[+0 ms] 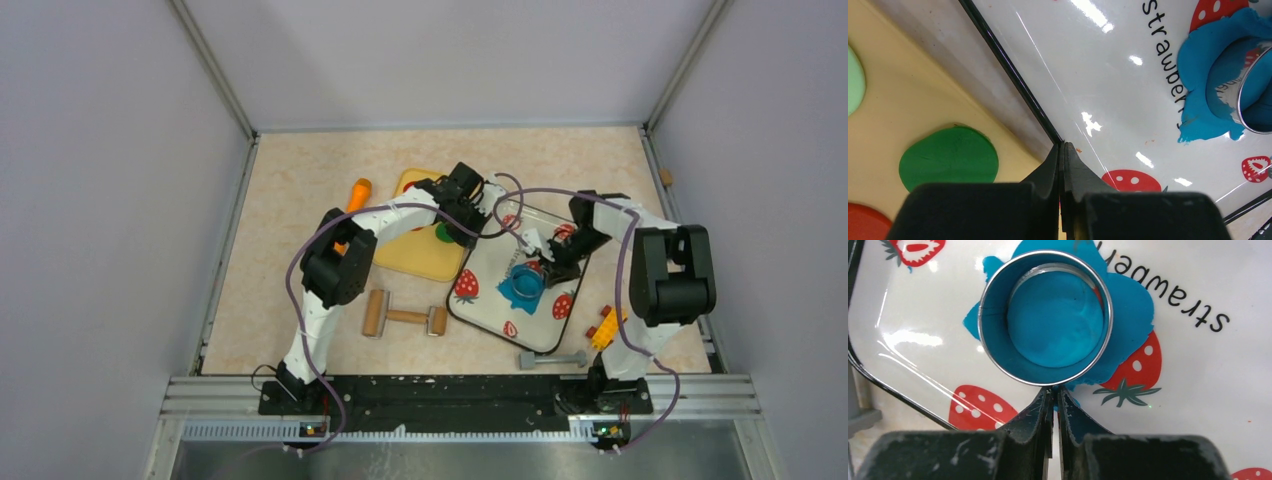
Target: Roll out the dumpling wrappers from the dough
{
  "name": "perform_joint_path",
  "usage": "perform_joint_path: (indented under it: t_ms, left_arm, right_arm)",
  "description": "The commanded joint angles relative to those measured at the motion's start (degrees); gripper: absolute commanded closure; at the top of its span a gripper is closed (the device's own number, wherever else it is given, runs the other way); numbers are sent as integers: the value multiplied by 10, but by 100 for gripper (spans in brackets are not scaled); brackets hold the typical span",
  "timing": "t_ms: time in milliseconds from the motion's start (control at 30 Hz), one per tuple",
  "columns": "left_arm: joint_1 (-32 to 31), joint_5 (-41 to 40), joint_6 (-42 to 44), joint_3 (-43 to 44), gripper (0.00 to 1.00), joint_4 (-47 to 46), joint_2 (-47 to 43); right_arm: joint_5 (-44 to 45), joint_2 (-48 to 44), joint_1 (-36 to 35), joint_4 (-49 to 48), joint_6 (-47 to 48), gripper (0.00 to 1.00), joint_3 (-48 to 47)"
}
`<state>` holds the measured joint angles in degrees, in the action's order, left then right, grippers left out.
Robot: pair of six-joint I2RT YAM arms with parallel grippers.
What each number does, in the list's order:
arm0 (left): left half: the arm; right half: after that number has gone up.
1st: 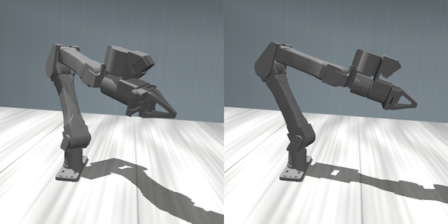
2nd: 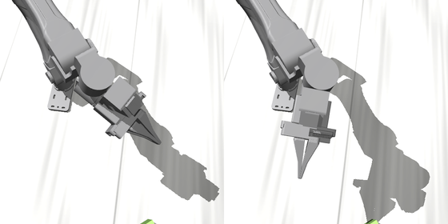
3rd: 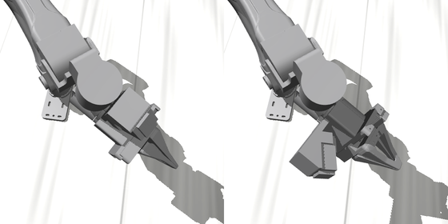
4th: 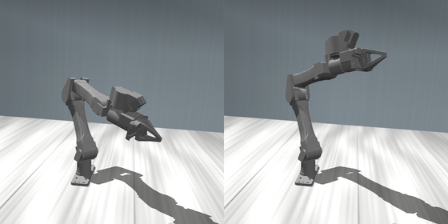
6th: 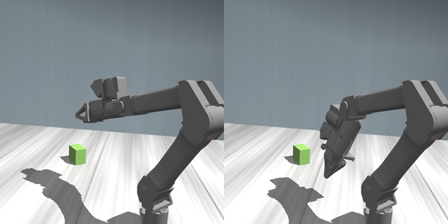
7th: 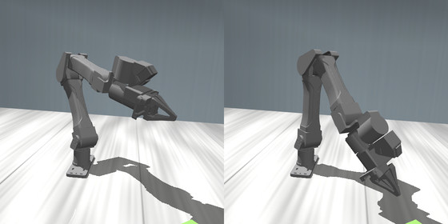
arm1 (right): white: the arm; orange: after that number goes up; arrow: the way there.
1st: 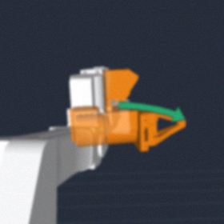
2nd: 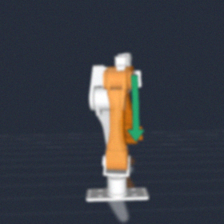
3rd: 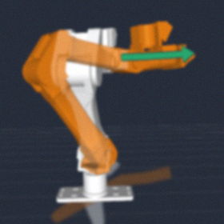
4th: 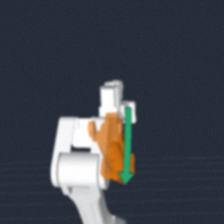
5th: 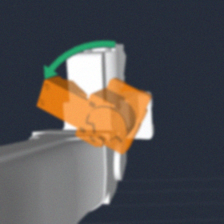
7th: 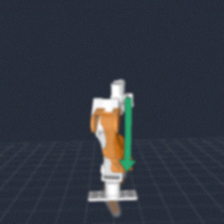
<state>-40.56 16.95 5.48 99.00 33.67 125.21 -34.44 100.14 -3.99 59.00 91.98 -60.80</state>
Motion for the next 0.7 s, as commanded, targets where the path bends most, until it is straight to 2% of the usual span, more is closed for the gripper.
perform_joint_path:
  t_ms: [0, 467, 600, 667]
  left_arm:
    - [3, -14, 1, 4, 100, 9, 16]
    - [1, -13, 0, 0, 100, 7, 11]
    - [1, -5, 1, -2, 100, 6, 6]
    - [1, -2, -1, -1, 100, 4, 5]
  right_arm:
    - [-4, -44, -3, 52, -15, 93, 12]
    - [-25, -82, 0, 87, -42, 94, 5]
    - [-77, -95, 19, 111, -71, 93, -32]
    - [-118, -98, 33, 99, -115, 84, -43]
